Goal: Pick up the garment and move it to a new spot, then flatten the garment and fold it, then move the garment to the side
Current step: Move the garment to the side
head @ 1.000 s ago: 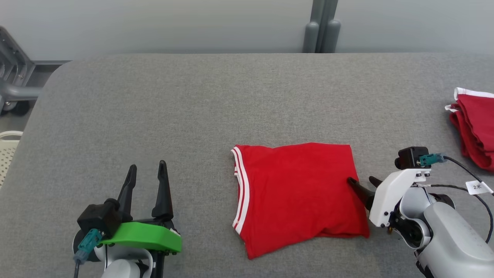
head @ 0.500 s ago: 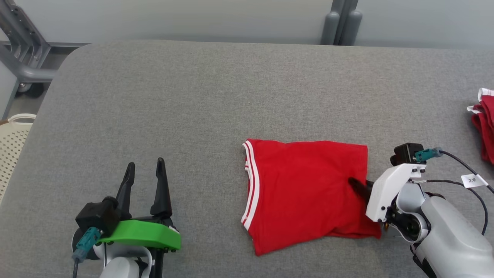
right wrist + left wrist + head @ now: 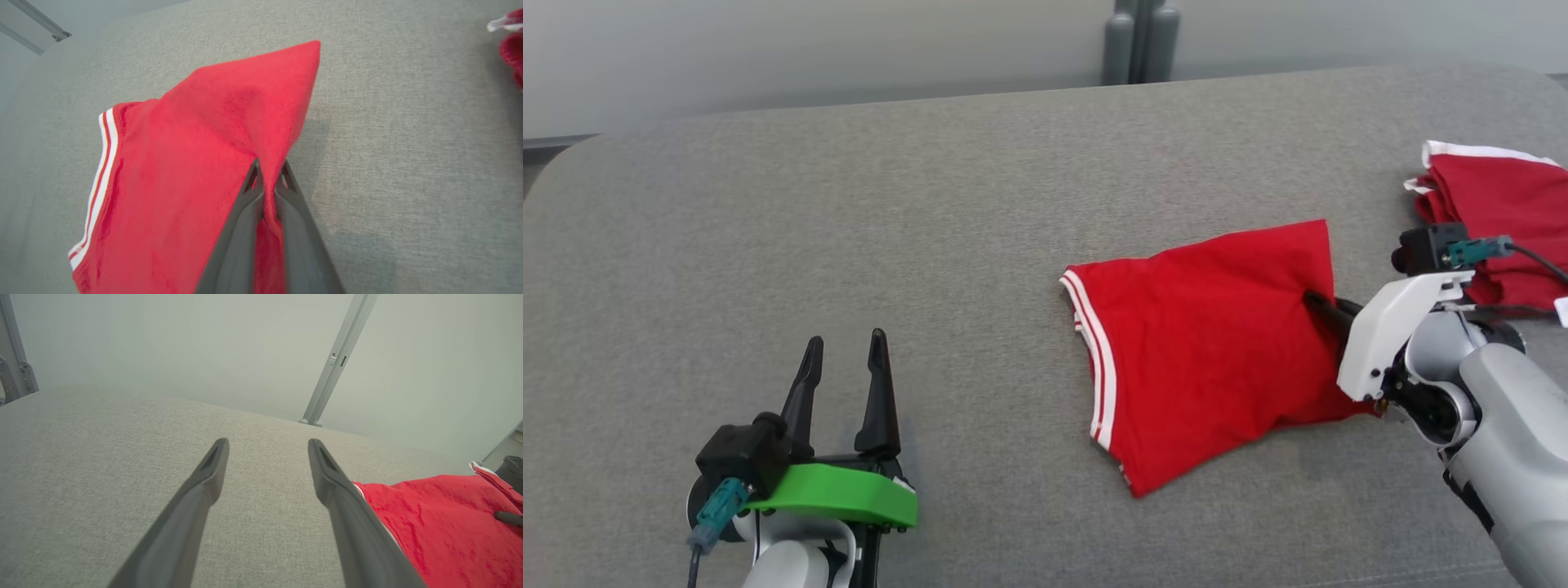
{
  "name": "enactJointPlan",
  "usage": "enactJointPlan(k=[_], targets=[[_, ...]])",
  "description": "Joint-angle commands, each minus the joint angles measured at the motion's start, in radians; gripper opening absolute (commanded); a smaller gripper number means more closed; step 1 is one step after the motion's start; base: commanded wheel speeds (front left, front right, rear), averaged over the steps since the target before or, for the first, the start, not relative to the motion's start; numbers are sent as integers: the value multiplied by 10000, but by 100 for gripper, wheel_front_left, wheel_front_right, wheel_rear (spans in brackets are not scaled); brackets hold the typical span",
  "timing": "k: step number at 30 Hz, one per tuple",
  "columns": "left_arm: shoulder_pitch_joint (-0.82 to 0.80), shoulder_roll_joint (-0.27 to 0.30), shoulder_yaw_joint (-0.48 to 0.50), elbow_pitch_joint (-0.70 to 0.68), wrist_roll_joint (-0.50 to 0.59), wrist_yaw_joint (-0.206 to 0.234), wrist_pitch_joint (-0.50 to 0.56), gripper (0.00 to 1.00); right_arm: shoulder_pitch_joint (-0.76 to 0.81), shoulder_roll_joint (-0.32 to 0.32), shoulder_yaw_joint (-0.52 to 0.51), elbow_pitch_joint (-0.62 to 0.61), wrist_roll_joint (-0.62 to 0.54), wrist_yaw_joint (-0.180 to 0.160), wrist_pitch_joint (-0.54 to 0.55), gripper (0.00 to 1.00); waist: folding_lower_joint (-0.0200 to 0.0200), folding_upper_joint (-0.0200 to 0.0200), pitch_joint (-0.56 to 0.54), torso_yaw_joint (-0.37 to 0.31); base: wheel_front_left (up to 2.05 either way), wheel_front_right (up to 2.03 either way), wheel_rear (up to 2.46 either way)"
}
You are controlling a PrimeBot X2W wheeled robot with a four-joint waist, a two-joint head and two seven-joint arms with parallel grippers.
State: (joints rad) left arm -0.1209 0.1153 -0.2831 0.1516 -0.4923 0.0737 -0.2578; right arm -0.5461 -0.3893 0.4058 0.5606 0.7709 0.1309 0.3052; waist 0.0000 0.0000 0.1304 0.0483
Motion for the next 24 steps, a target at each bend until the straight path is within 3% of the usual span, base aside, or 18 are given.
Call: enactJointPlan(k=[1, 8, 14, 24], targets=[[-155, 35, 11, -25, 70, -25, -50, 100, -175, -120, -44, -39, -92, -3, -60, 0, 0, 0, 136, -907, 0, 0, 0], [-274, 151, -126, -67, 159, -18, 40, 100, -676, -417, -204, -167, -348, -2, 48, 0, 0, 0, 388, -2365, 0, 0, 0], [-452, 242, -260, -142, 259, -55, 191, 100, -1015, -298, -243, -349, -521, -2, 61, 0, 0, 0, 653, -3380, 0, 0, 0], [-664, 195, -560, 1, 335, -132, 279, 100, -1081, -297, -393, -425, -791, -2, 91, 0, 0, 0, 594, -3692, 0, 0, 0]])
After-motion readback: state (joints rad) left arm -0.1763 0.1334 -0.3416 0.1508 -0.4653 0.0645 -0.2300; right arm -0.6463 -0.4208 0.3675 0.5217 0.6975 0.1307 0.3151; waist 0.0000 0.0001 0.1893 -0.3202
